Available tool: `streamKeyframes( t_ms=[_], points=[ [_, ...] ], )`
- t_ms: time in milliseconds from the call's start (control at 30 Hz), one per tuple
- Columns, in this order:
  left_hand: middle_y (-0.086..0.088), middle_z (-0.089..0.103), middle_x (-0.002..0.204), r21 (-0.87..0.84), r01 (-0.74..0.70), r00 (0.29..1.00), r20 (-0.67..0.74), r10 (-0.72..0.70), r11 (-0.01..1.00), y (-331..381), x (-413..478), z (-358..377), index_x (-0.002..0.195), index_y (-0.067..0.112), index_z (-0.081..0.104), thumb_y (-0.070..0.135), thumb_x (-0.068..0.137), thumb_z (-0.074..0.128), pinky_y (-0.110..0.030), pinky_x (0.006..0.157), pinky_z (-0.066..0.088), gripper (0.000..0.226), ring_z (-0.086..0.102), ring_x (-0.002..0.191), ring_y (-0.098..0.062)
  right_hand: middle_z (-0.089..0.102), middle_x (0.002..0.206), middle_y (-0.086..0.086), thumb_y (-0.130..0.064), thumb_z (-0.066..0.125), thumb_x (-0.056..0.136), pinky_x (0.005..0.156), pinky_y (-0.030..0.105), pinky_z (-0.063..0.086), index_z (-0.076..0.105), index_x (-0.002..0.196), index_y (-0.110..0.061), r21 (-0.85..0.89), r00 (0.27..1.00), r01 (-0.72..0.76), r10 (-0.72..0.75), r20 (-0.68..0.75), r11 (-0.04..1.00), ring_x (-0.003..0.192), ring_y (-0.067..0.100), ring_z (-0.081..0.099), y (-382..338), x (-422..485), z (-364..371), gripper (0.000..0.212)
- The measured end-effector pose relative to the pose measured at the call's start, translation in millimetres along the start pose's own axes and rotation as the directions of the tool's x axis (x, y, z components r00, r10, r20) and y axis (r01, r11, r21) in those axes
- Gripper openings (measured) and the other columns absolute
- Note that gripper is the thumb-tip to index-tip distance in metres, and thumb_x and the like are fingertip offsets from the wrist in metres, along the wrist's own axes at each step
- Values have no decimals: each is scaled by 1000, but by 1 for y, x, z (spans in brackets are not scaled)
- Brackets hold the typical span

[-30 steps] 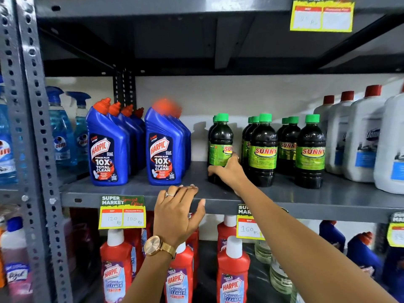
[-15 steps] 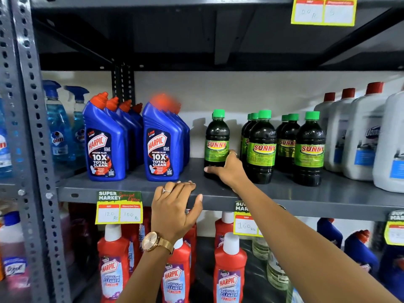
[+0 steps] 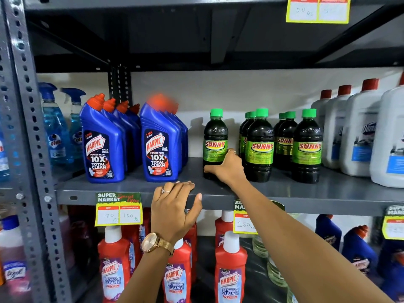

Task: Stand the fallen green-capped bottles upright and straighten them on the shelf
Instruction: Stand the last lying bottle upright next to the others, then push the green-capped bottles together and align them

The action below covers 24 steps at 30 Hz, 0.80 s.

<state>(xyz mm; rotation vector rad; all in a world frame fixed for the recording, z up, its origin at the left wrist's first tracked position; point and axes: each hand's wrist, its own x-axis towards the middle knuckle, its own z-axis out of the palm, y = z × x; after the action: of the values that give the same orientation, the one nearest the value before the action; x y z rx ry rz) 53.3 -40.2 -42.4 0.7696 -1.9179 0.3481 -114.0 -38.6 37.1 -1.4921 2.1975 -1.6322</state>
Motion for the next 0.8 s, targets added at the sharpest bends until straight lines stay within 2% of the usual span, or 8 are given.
streamKeyframes(
  t_ms=[333,433,533,633,667,733,800],
  points=[
    [1,73,100,-15,-18,999,-39,18,1000,-3,-1,4,99,14,71,42,88,44,-30,79,34,40,63,90,-22,63,119,17,-26,86,62,92,44,53,51,120,-1,57,999,-41,39,33,998,108,32,62,1,0,-2,73],
    [1,73,101,-21,-13,999,-32,13,1000,-1,-1,2,98,14,70,42,88,43,-30,79,33,40,62,89,-22,62,119,17,-26,87,62,90,41,53,51,119,0,56,998,-55,52,44,997,108,32,61,-2,-3,-5,72],
    [2,72,102,-28,0,1000,-6,0,1000,2,-1,-3,99,14,69,43,89,41,-33,79,36,42,61,90,-23,64,112,14,-28,88,62,80,33,51,54,115,-2,22,978,-108,102,182,994,104,29,61,-8,-10,-18,68],
    [2,72,91,4,46,997,62,-46,999,6,5,-14,92,17,68,48,90,38,-36,78,38,43,60,86,-23,62,90,2,-36,88,62,67,26,43,57,91,-10,-29,941,-50,57,335,998,84,18,59,-9,-23,-45,50],
    [1,71,85,44,58,993,98,-62,997,9,13,-18,87,18,66,49,90,39,-36,76,38,41,60,84,-24,63,82,0,-39,87,63,63,24,41,60,82,-8,-52,941,-2,19,336,999,75,14,57,-7,-28,-58,45],
    [-4,70,81,127,78,980,174,-99,989,17,35,-22,88,17,62,51,90,45,-35,71,42,39,63,83,-28,65,73,4,-45,84,65,59,23,43,67,77,6,-118,964,61,-28,266,991,62,14,56,3,-36,-87,55],
    [-9,69,95,44,170,949,260,-176,984,25,61,-18,110,13,53,52,87,55,-37,73,49,45,64,92,-31,67,73,9,-50,81,65,60,26,46,68,72,6,-219,996,43,-25,83,975,67,22,62,18,-40,-112,58]
  ],
)
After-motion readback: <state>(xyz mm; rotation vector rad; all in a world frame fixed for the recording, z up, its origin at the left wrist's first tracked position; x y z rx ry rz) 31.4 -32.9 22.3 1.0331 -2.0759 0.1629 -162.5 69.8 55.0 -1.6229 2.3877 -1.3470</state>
